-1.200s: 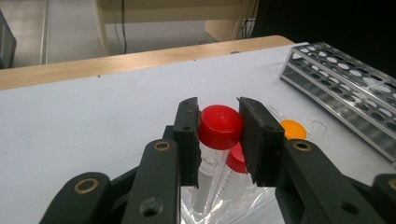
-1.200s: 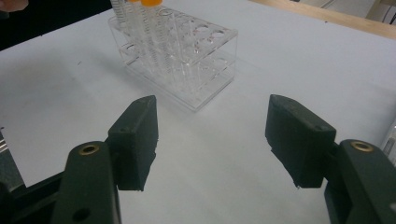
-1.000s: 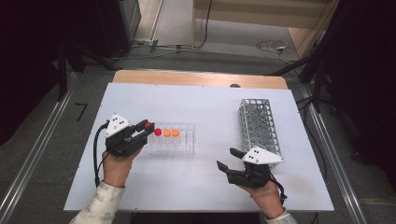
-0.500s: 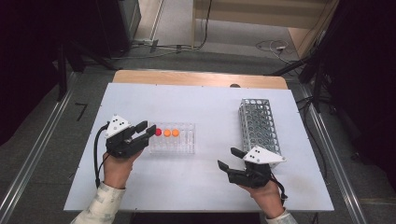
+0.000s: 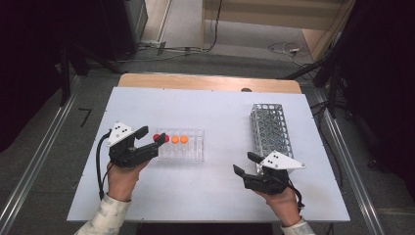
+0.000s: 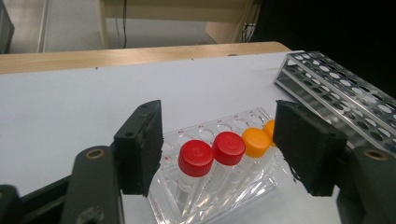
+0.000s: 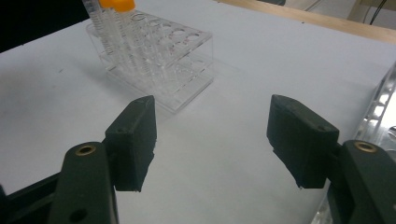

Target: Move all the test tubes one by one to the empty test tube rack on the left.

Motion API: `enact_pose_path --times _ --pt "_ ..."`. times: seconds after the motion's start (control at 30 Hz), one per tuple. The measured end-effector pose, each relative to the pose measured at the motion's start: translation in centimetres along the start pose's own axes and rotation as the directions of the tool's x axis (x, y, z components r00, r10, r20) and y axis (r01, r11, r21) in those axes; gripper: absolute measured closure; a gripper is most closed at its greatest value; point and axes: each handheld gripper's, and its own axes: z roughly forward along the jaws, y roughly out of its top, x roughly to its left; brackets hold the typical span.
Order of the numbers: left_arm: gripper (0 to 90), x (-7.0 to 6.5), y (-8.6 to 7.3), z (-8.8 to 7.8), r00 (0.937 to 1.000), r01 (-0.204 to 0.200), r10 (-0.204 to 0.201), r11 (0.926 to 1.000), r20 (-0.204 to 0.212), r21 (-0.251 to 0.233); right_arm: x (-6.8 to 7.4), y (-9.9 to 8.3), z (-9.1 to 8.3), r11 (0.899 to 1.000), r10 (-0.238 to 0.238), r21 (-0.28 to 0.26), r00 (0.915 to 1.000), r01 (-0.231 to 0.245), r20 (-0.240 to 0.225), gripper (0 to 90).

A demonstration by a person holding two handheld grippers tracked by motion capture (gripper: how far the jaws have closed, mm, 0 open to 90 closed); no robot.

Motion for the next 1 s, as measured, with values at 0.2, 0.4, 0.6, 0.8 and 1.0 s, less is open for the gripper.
enact_pose_path --times 0.2,0.4,0.6,0.8,1.0 --pt "23.6 -0.7 -0.4 0.1 0.9999 -0.008 0.008 0.9999 -0.011 0.012 -0.7 -0.2 -0.4 1.000 0.011 -0.010 0.9998 -0.011 0.017 30.5" --pt "21.9 -0.8 -0.7 -0.4 0.9998 -0.012 0.012 0.9999 -0.018 0.005 -1.4 -0.3 -1.0 1.000 0.017 -0.022 0.9992 -0.016 0.037 30.1" --pt "21.8 -1.0 -1.5 -0.6 0.9985 -0.016 0.016 0.9999 -0.052 -0.005 -1.9 -0.5 -1.5 1.000 0.017 -0.026 0.9985 -0.016 0.052 29.4" --pt "21.8 -0.9 -2.1 -1.1 0.9983 -0.016 0.016 0.9999 -0.056 0.001 -2.4 -0.6 -2.1 0.999 0.026 -0.037 0.9974 -0.024 0.067 28.9" --pt "20.8 -0.2 -2.8 -1.4 0.9964 -0.007 0.008 0.9999 -0.084 0.011 -3.1 -1.0 -2.8 0.999 0.035 -0.038 0.9956 -0.032 0.087 28.8"
